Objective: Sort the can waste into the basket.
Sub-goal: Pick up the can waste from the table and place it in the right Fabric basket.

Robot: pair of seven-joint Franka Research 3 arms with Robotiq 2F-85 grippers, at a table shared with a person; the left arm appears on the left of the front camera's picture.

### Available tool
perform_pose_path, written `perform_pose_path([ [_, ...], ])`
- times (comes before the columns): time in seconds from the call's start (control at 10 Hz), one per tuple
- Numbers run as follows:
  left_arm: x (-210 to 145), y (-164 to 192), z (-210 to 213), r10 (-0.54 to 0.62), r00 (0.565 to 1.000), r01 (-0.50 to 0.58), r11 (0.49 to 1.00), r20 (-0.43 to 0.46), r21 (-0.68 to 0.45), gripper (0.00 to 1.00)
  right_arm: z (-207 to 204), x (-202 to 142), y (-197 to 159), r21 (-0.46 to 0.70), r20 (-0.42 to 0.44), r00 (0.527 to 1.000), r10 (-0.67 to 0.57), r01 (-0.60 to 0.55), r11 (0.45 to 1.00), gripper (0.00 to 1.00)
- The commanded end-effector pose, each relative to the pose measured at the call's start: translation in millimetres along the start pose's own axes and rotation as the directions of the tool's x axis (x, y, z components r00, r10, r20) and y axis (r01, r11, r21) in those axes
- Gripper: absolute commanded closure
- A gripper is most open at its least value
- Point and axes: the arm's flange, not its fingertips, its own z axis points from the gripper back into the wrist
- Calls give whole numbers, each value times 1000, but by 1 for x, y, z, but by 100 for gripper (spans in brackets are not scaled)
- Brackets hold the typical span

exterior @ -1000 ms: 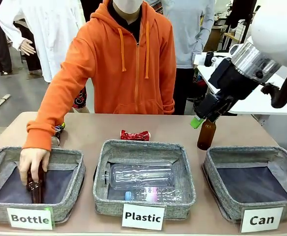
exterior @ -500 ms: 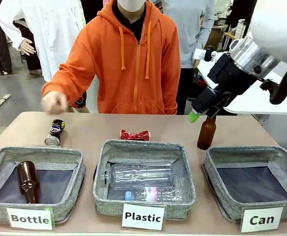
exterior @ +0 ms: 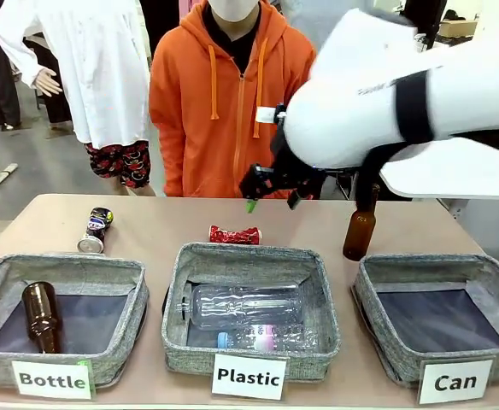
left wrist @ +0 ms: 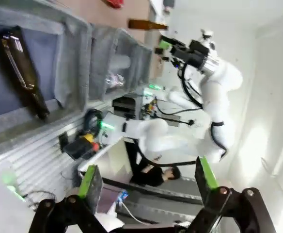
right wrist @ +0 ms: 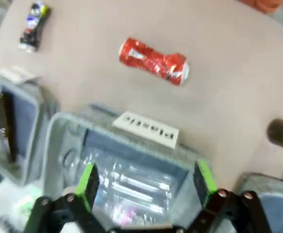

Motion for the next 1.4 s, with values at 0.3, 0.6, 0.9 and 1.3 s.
perform_pose_path([
  [0.3, 1, -23, 13, 24, 999, -24, 999, -22, -23, 0, -71, 111, 3, -130, -130, 981, -146, 129, 983, 0],
  [0.6, 1, -23, 13, 24, 999, -24, 999, -22, -23, 0, -96, 124, -3, -134, -208, 955, -210, 185, 974, 0],
  [0.9, 1, -23, 13, 24, 999, -24, 999, -22, -23, 0, -109, 117, -11, -116, -191, 971, -145, 124, 985, 0],
  [1.3, 1, -23, 13, 24, 999, -24, 999, -22, -23, 0, -117, 108, -20, 230, -312, 716, 624, -580, 781, 0],
])
